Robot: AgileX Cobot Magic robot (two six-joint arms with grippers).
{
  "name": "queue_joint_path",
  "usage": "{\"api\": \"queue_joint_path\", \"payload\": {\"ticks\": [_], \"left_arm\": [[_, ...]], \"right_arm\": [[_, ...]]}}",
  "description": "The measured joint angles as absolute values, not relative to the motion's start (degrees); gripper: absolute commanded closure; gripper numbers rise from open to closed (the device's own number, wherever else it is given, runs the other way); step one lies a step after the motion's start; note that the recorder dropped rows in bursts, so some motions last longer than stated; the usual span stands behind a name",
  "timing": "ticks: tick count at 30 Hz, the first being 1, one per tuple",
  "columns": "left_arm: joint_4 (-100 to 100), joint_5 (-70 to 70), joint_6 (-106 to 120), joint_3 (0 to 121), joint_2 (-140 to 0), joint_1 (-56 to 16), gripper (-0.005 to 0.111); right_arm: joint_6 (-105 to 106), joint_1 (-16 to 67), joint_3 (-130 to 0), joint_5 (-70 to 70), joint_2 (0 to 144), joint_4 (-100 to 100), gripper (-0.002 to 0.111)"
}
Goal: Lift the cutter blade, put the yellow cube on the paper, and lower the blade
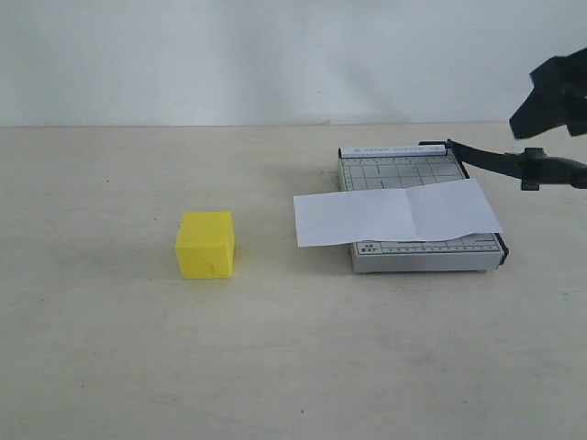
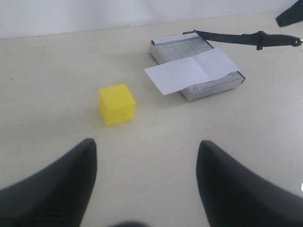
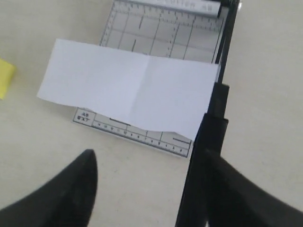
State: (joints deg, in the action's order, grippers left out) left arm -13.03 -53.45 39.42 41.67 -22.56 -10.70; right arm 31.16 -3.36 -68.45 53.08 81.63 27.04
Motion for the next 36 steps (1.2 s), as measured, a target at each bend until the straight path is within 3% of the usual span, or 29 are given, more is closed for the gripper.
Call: {"api": "queue_joint_path", "payload": {"ticks": [3,15,20,25,30,36], "left_arm": [[-16.60,-52.69,41.00,37.45,-22.59,-10.70,0.048],[-29.93,-40.66,50.73,26.95,-23.72,-10.70,0.048],[-34.22,-35.04,56.61,26.18,-28.96,-10.70,0.048],[-51.25,-28.71,75.12,26.18,-39.17,-10.70,0.048],[-71.03,-32.14,96.51,28.20,-53.13,-10.70,0.052],[-76.67,-38.07,104.74,33.55,-61.72,-10.70,0.055]], "right_arm": [[33.29,-3.36,-68.45,52.67,76.74,29.99,0.109],[38.70,-3.36,-68.45,59.35,62.33,46.17,0.107],[41.26,-3.36,-68.45,65.59,62.34,50.18,0.107],[43.28,-3.36,-68.45,68.67,62.34,54.27,0.107],[46.10,-3.36,-64.03,69.21,61.21,57.05,0.109],[54.97,-3.36,-50.06,67.38,57.47,58.62,0.109]]}}
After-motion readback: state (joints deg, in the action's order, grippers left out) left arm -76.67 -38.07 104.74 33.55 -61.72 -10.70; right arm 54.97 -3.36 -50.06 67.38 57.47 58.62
